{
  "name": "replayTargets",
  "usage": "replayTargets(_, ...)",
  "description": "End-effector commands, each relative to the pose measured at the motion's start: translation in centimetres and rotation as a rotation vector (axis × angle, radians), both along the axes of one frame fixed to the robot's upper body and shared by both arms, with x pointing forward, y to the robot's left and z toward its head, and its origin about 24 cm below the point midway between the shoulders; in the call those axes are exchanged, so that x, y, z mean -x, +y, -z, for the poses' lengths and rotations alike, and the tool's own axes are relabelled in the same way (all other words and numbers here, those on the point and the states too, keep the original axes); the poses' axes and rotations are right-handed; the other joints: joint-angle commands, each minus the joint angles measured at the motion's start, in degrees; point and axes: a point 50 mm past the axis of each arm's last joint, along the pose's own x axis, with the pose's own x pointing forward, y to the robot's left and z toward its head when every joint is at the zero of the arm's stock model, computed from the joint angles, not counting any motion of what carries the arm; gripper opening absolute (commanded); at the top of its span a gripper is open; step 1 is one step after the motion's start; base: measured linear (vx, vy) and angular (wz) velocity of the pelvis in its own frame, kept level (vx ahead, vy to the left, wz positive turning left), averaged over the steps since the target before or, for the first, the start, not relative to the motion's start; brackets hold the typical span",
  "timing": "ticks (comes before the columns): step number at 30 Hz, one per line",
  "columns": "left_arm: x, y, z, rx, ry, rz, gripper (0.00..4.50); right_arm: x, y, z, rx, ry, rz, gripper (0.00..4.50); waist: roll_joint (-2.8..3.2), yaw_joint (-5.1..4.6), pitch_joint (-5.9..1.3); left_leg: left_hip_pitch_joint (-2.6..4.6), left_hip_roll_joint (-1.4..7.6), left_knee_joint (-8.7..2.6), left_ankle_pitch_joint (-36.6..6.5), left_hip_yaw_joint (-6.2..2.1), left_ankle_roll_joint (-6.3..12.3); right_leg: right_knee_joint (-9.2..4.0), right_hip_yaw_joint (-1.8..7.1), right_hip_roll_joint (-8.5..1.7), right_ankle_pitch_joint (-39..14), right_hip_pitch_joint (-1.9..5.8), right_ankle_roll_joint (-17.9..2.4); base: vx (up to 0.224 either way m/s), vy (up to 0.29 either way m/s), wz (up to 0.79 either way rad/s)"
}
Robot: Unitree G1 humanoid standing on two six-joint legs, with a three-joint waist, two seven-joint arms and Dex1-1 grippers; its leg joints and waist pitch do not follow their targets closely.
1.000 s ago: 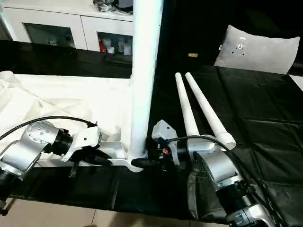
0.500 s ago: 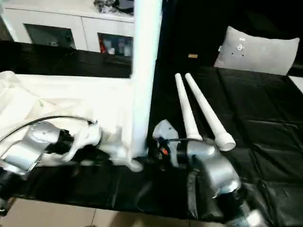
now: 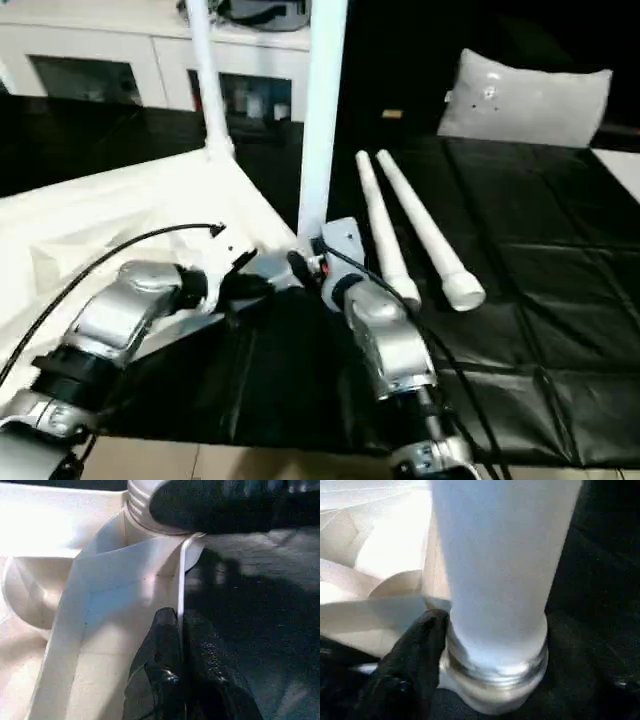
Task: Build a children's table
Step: Rotate leg to tighten
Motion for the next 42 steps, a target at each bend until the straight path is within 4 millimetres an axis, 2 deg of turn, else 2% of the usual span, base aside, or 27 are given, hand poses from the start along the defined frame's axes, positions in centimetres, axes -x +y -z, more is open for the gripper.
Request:
replayTargets(1, -1.1, -1.7, -3.0, 0.046, -0.154, 0.043, 0.0, 1.5, 3.6, 0.7, -0.076, 0.061, -0.145, 3.62, 0.97, 0.0, -3.61, -0.14, 1.67, -3.81, -4.77, -0.55, 0.58, -4.28, 3.13, -4.69, -3.55, 3.36, -10.51, 0.0, 0.0, 0.0)
replayTargets(2, -1.2, -1.6, -3.0, 0.044, -0.16, 0.047, 0.0, 1.5, 3.4, 0.7, -0.07, 0.057, -0.137, 3.74, 0.89, -0.15, -3.71, -0.38, 1.69, -3.89, -4.93, -0.67, 0.59, -4.14, 3.11, -4.86, -3.4, 3.75, -10.74, 0.0, 0.0, 0.0)
replayTargets(4, -1.2, -1.4, -3.0, 0.039, -0.173, 0.052, 0.0, 1.4, 2.9, 0.7, -0.059, 0.046, -0.119, 3.87, 0.91, -0.35, -3.81, -0.34, 1.78, -3.78, -4.24, -0.7, 0.68, -4.0, 3.12, -4.89, -1.82, 3.72, -11.15, 0.0, 0.0, 0.0)
replayTargets(5, -1.3, -1.3, -3.1, 0.033, -0.188, 0.06, 0.0, 1.4, 2.6, 0.7, -0.054, 0.036, -0.103, 4.01, 0.97, -0.38, -3.74, -0.1, 1.84, -3.8, -4.22, -0.64, 0.79, -3.98, 3.12, -4.8, -1.4, 3.51, -11.62, 0.0, 0.0, 0.0)
replayTargets(9, -1.8, -0.7, -3.1, 0.021, -0.215, 0.059, 0.0, 1.7, 1.2, 0.4, -0.012, -0.022, -0.097, 4.38, 1.0, 0.02, -3.62, -0.05, 1.85, -3.8, -4.69, -0.48, 0.85, -4.06, 3.26, -4.84, -1.68, 3.6, -11.61, 0.0, 0.0, 0.0)
replayTargets(11, -2.0, -0.6, -3.1, 0.009, -0.232, 0.065, 0.0, 1.8, 0.7, 0.2, -0.012, -0.028, -0.079, 4.38, 0.93, 0.09, -3.51, -0.06, 1.77, -3.82, -4.99, -0.45, 1.03, -4.32, 3.27, -4.82, -2.5, 3.53, -11.12, 0.0, 0.0, 0.0)
replayTargets(12, -2.5, -0.6, -3.2, -0.006, -0.263, 0.072, 0.0, 2.0, -0.2, -0.1, -0.019, -0.038, -0.025, 4.45, 0.73, 0.24, -3.46, -0.07, 1.73, -3.88, -5.24, -0.5, 1.01, -4.43, 3.29, -4.87, -4.11, 3.61, -10.57, 0.0, 0.0, 0.0)
replayTargets(16, -3.3, -0.8, -3.3, 0.004, -0.289, 0.061, 0.0, 2.2, -1.2, -0.3, -0.039, -0.054, 0.035, 4.45, 0.83, 0.39, -3.42, 0.16, 1.82, -3.94, -6.19, -0.48, 0.38, -4.62, 3.35, -4.99, -6.72, 3.35, -9.7, 0.0, 0.0, 0.0)
replayTargets(19, -4.4, -1.2, -3.6, 0.016, -0.329, 0.042, 0.0, 2.5, -2.0, -0.2, -0.036, -0.057, 0.091, 4.45, 0.83, 0.54, -3.35, 0.16, 1.52, -3.82, -5.61, -0.35, 0.75, -4.93, 3.39, -4.74, -6.57, 3.17, -9.06, 0.0, 0.0, 0.0)
replayTargets(20, -4.4, -1.2, -3.6, 0.016, -0.329, 0.042, 0.0, 2.5, -2.0, -0.2, -0.036, -0.057, 0.091, 4.45, 0.69, 0.68, -3.52, 0.14, 1.64, -3.88, -5.44, -0.5, 0.58, -4.62, 3.37, -4.93, -5.82, 3.47, -9.1, 0.0, 0.0, 0.0)
replayTargets(21, -4.9, -1.5, -3.7, 0.041, -0.322, 0.019, 0.0, 2.6, -2.1, -0.3, -0.031, -0.063, 0.105, 4.45, 0.84, 0.73, -3.51, -0.19, 1.52, -3.85, -4.66, -0.55, 0.76, -4.57, 3.32, -5.02, -4.94, 3.64, -9.35, 0.0, 0.0, 0.0)
replayTargets(23, -5.1, -1.6, -3.8, 0.053, -0.317, 0.01, 0.0, 2.7, -2.1, -0.3, -0.033, -0.065, 0.112, 4.45, 0.69, 0.81, -3.63, -0.1, 1.63, -3.76, -4.22, -0.54, 1.03, -4.35, 3.31, -5.08, -3.49, 3.64, -10.15, 0.0, 0.0, 0.0)
replayTargets(24, -5.2, -1.7, -3.8, 0.065, -0.315, 0.006, 0.43, 2.7, -2.1, -0.3, -0.035, -0.06, 0.114, 4.5, 0.75, 0.94, -3.64, -0.1, 1.62, -3.71, -3.51, -0.49, 1.41, -4.28, 3.33, -5.13, -2.26, 3.66, -10.46, 0.0, 0.0, 0.0)
replayTargets(26, -5.2, -1.7, -4.1, 0.099, -0.312, -0.008, 0.54, 2.9, -1.9, -0.4, -0.03, -0.055, 0.097, 4.5, 0.91, 1.2, -3.75, -0.15, 1.71, -3.6, -2.3, -0.53, 2.09, -3.96, 3.3, -5.28, 0.15, 3.8, -11.56, 0.0, 0.0, 0.0)
replayTargets(27, -5.2, -1.7, -4.2, 0.105, -0.312, -0.009, 0.61, 2.9, -1.9, -0.4, -0.027, -0.056, 0.093, 4.5, 1.17, 1.46, -3.82, 0.02, 2.02, -3.61, -1.91, -0.57, 2.24, -3.75, 3.25, -5.4, 1.67, 3.6, -12.51, 0.0, 0.0, 0.0)
replayTargets(28, -5.2, -1.6, -4.2, 0.108, -0.312, -0.009, 0.76, 2.9, -1.9, -0.4, -0.025, -0.057, 0.089, 4.5, 1.17, 1.46, -3.82, 0.02, 2.02, -3.61, -1.91, -0.57, 2.24, -3.75, 3.25, -5.4, 1.67, 3.6, -12.51, 0.0, 0.0, 0.0)
replayTargets(29, -5.0, -1.3, -4.3, 0.127, -0.308, -0.009, 0.98, 3.0, -1.8, -0.6, -0.026, -0.066, 0.076, 4.5, 1.1, 1.5, -3.64, -0.08, 2.14, -3.75, -2.45, -0.59, 2.04, -3.6, 3.13, -5.37, 2.35, 3.74, -13.16, 0.0, 0.0, 0.0)
replayTargets(30, -4.9, -1.1, -4.4, 0.128, -0.315, -0.011, 0.98, 3.0, -1.7, -0.6, -0.023, -0.066, 0.066, 4.5, 1.23, 1.42, -3.54, -0.1, 2.03, -3.76, -3.17, -0.55, 2.0, -3.67, 3.12, -5.35, 1.61, 3.68, -13.17, 0.0, 0.0, 0.0)
replayTargets(32, -4.8, -0.8, -4.4, 0.136, -0.315, -0.013, 1.03, 3.1, -1.6, -0.7, -0.021, -0.067, 0.054, 4.5, 1.13, 1.27, -3.47, -0.17, 1.87, -3.74, -3.92, -0.53, 1.73, -3.93, 3.17, -5.33, 0.02, 3.85, -12.49, 0.0, 0.0, 0.0)
replayTargets(35, -4.0, 0.1, -4.9, 0.141, -0.312, 0.017, 1.42, 3.5, -1.4, -0.9, -0.02, -0.07, 0.017, 4.5, 0.99, 1.06, -3.32, -0.07, 2.04, -3.92, -5.69, -0.59, 0.86, -4.19, 3.26, -5.42, -4.13, 3.81, -11.55, 0.0, 0.0, 0.0)
replayTargets(36, -3.7, 0.5, -5.0, 0.133, -0.314, 0.018, 1.48, 3.6, -1.4, -1.0, -0.019, -0.07, 0.005, 4.5, 1.18, 0.95, -3.22, -0.06, 2.12, -3.96, -5.93, -0.57, 0.64, -4.17, 3.29, -5.32, -4.63, 3.65, -11.41, 0.0, 0.0, 0.0)
replayTargets(37, -3.2, 1.1, -5.3, 0.134, -0.303, 0.015, 1.53, 3.7, -1.4, -1.1, -0.018, -0.071, -0.01, 4.5, 1.1, 0.92, -3.24, 0.09, 2.3, -4.02, -6.35, -0.58, 0.35, -3.99, 3.25, -5.37, -4.89, 3.62, -11.52, 0.0, 0.0, 0.0)
replayTargets(38, -2.8, 1.5, -5.4, 0.136, -0.293, 0.013, 1.53, 3.7, -1.4, -1.1, -0.017, -0.072, -0.021, 4.5, 1.2, 0.82, -3.19, -0.09, 2.16, -4.0, -6.32, -0.59, 0.43, -4.1, 3.26, -5.3, -5.22, 3.57, -11.44, 0.0, 0.0, 0.0)
replayTargets(39, -1.8, 2.4, -5.6, 0.135, -0.263, 0.016, 1.53, 3.8, -1.4, -1.2, -0.002, -0.076, -0.038, 4.5, 1.48, 0.61, -3.2, 0.26, 2.29, -3.99, -7.33, -0.54, -0.21, -4.08, 3.25, -5.22, -6.3, 3.25, -11.49, 0.0, 0.0, 0.0)
replayTargets(40, -1.8, 2.4, -5.6, 0.134, -0.262, 0.016, 1.53, 3.8, -1.4, -1.2, -0.002, -0.076, -0.039, 4.5, 1.45, 0.43, -3.05, 0.03, 2.28, -4.15, -7.48, -0.62, -0.26, -4.16, 3.24, -5.19, -6.74, 3.3, -11.48, 0.0, 0.0, 0.0)
replayTargets(41, -0.3, 3.8, -5.6, 0.116, -0.194, 0.01, 1.53, 4.0, -1.4, -1.1, 0.007, -0.069, -0.071, 4.5, 1.54, 0.47, -3.02, 0.3, 2.26, -4.11, -8.44, -0.56, -0.7, -4.18, 3.22, -5.11, -8.18, 3.1, -11.22, 0.0, 0.0, 0.0)
replayTargets(42, 0.3, 4.2, -5.5, 0.107, -0.167, 0.007, 1.53, 4.1, -1.4, -1.1, 0.009, -0.065, -0.082, 4.5, 1.58, 0.15, -2.86, 0.02, 2.26, -4.32, -8.32, -0.61, -0.81, -4.1, 3.21, -4.89, -8.28, 3.1, -11.07, 0.0, 0.0, 0.0)
